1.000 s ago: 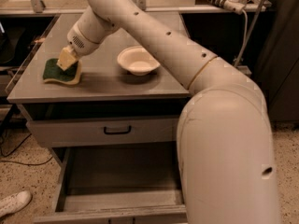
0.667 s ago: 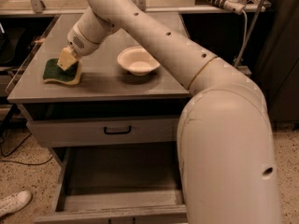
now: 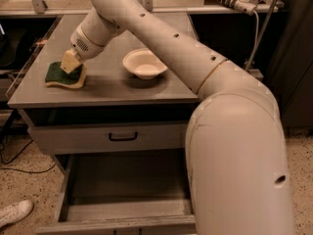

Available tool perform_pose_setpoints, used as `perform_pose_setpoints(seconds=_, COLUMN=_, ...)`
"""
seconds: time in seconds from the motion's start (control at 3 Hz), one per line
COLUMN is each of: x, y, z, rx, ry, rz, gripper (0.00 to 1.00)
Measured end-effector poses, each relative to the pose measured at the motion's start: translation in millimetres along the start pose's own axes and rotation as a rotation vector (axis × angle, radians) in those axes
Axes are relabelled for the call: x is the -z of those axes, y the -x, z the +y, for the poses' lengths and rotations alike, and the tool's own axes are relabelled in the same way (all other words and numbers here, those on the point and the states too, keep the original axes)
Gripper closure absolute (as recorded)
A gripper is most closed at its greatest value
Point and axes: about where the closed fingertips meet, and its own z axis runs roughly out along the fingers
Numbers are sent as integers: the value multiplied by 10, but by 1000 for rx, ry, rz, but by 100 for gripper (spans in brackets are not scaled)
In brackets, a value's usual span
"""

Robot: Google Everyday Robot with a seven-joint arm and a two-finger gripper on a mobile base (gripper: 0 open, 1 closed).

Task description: Pick sponge from middle drawer and place on counter

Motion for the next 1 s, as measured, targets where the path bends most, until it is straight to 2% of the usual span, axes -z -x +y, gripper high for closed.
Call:
perform_pose_setpoints(seconds=0.33, x=0, y=0, z=0, rx=0, ry=0, rz=0, gripper=11)
perform_pose_setpoints(seconds=0.67, x=-1, y=0, z=0, rx=0, ry=0, rz=0, gripper=0)
perform_pose_setpoints(seconds=1.0, x=-1, y=0, z=0, rx=0, ry=0, rz=0, gripper=0)
